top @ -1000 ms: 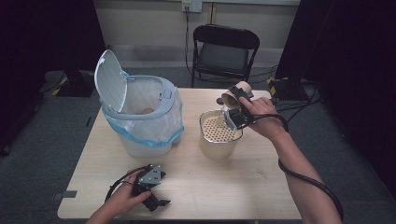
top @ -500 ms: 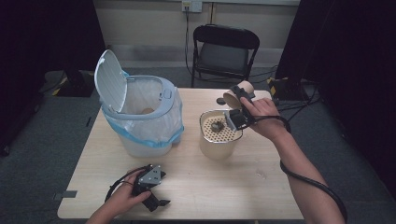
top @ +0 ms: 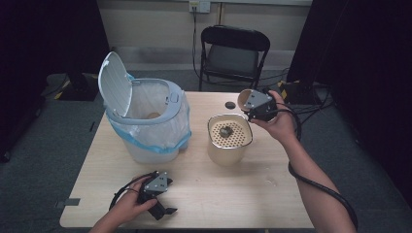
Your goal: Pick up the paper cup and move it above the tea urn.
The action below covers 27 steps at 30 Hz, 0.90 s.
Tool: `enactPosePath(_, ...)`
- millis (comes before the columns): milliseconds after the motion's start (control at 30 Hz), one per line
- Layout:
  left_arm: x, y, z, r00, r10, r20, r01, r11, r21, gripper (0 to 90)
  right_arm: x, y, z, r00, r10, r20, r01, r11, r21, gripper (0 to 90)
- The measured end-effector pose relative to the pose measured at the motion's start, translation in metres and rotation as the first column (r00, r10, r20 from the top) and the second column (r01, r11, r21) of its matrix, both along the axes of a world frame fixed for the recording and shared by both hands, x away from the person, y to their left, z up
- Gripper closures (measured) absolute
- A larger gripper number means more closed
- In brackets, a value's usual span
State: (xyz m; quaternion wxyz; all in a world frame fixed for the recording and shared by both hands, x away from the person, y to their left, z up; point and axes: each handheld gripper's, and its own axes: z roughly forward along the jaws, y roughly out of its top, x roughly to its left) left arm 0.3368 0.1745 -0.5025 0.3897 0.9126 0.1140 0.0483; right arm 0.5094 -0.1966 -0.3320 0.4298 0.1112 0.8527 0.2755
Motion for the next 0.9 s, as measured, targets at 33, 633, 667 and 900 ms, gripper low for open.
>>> enactPosePath(33,0.0,0.0,0.0,1.0,0.0,0.0,0.0,1.0,0.0,0.0,0.002,-0.002,0.001,0.9994,-0.01,-0.033,0.012,0.9989,0.044,28.3)
enactPosePath(633,0.0,0.0,0.001,1.0,-0.007,-0.006,0.007,1.0,0.004,0.0,0.011,-0.003,0.008,0.9804,-0.008,-0.197,0.058,0.967,0.248,28.2)
enactPosePath(667,0.0,0.0,0.001,1.0,-0.006,-0.006,0.006,1.0,0.004,0.0,0.011,-0.003,0.008,0.9803,-0.007,-0.197,0.056,0.9674,0.247,28.1)
enactPosePath(900,0.0,0.0,0.001,1.0,-0.006,-0.006,0.006,1.0,0.004,0.0,0.013,-0.001,0.01,0.979,0.002,-0.204,0.053,0.9628,0.265,27.9)
